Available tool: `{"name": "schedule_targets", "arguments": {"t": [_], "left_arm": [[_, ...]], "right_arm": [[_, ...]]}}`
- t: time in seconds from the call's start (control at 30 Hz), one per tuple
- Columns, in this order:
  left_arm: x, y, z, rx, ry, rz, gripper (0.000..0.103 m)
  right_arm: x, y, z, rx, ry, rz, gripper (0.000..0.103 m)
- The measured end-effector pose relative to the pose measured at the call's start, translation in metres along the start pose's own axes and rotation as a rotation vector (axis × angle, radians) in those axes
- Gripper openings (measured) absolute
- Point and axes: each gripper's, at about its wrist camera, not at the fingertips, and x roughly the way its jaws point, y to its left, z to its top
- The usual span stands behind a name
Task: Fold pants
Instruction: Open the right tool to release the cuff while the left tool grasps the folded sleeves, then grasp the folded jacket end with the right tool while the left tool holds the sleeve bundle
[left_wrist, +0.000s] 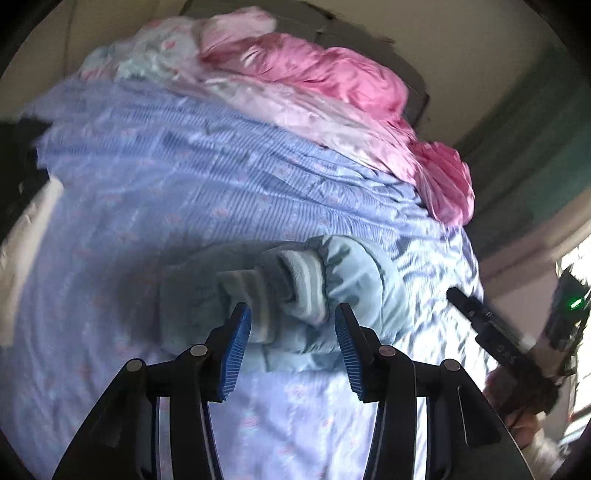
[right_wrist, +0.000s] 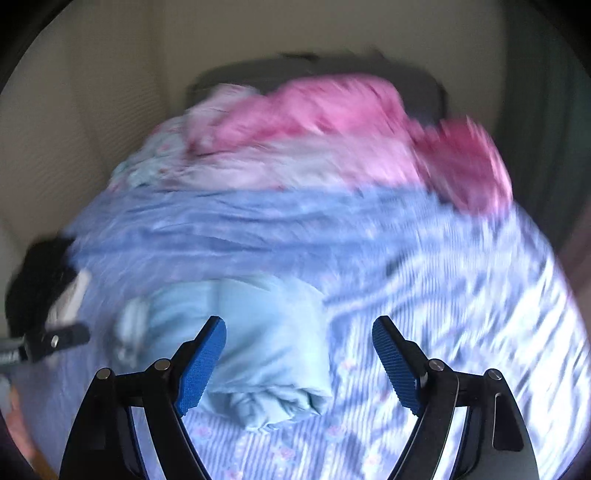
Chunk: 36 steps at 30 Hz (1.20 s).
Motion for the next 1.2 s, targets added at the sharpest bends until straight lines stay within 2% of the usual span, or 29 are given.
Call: {"name": "schedule_targets", "arguments": {"t": [0.17, 0.27, 0.4, 0.43, 0.47, 0.5, 0.53, 0.6, 0.63, 0.73, 0.87, 0.97, 1.07, 1.13, 1.2], "left_arm": [[0.020, -0.007, 0.003, -0.046, -0.010, 0.046, 0.052], [0.034, -0.013, 0.004, -0.041, 0.008, 0.057, 0.052], [0.046, -0.010, 0.006, -0.078, 0.016, 0.036, 0.049], [0.051, -0.007, 0.006, -0.100, 0.030, 0.021, 0.044], [0.054, -0.006, 0.006, -0.109, 0.034, 0.023, 0.031], [0.055, -0.005, 0.006, -0.111, 0.031, 0.037, 0.012], [0.053, -0.003, 0.005, -0.104, 0.025, 0.053, 0.011], [0.044, 0.001, 0.003, -0.108, 0.005, 0.055, 0.010], [0.039, 0.003, 0.002, -0.109, -0.005, 0.067, 0.010], [0.023, 0.015, -0.004, -0.122, -0.025, 0.097, 0.009], [0.022, 0.043, -0.012, -0.167, -0.016, 0.147, 0.009], [0.032, 0.057, -0.016, -0.189, -0.001, 0.161, 0.009], [0.038, 0.058, -0.016, -0.164, 0.006, 0.185, 0.011], [0.041, 0.058, -0.016, -0.145, 0.009, 0.213, 0.014], [0.041, 0.060, -0.014, -0.149, 0.013, 0.230, 0.027]], "right_arm": [[0.058, -0.073, -0.019, 0.422, 0.108, 0.105, 0.082], [0.085, -0.087, -0.031, 0.519, 0.159, 0.156, 0.082], [0.105, -0.079, -0.036, 0.470, 0.193, 0.205, 0.082], [0.109, -0.077, -0.036, 0.463, 0.202, 0.216, 0.082], [0.112, -0.076, -0.036, 0.462, 0.216, 0.229, 0.082], [0.114, -0.076, -0.038, 0.470, 0.223, 0.241, 0.082], [0.115, -0.075, -0.039, 0.481, 0.232, 0.253, 0.082], [0.115, -0.073, -0.041, 0.496, 0.250, 0.286, 0.082], [0.116, -0.068, -0.042, 0.496, 0.268, 0.334, 0.082], [0.114, -0.050, -0.046, 0.439, 0.299, 0.374, 0.082], [0.110, -0.009, -0.042, 0.265, 0.294, 0.321, 0.082], [0.114, 0.010, -0.038, 0.203, 0.298, 0.267, 0.084], [0.121, 0.023, -0.034, 0.173, 0.317, 0.220, 0.085], [0.125, 0.027, -0.033, 0.173, 0.327, 0.200, 0.085], [0.127, 0.031, -0.034, 0.168, 0.332, 0.178, 0.085]]}}
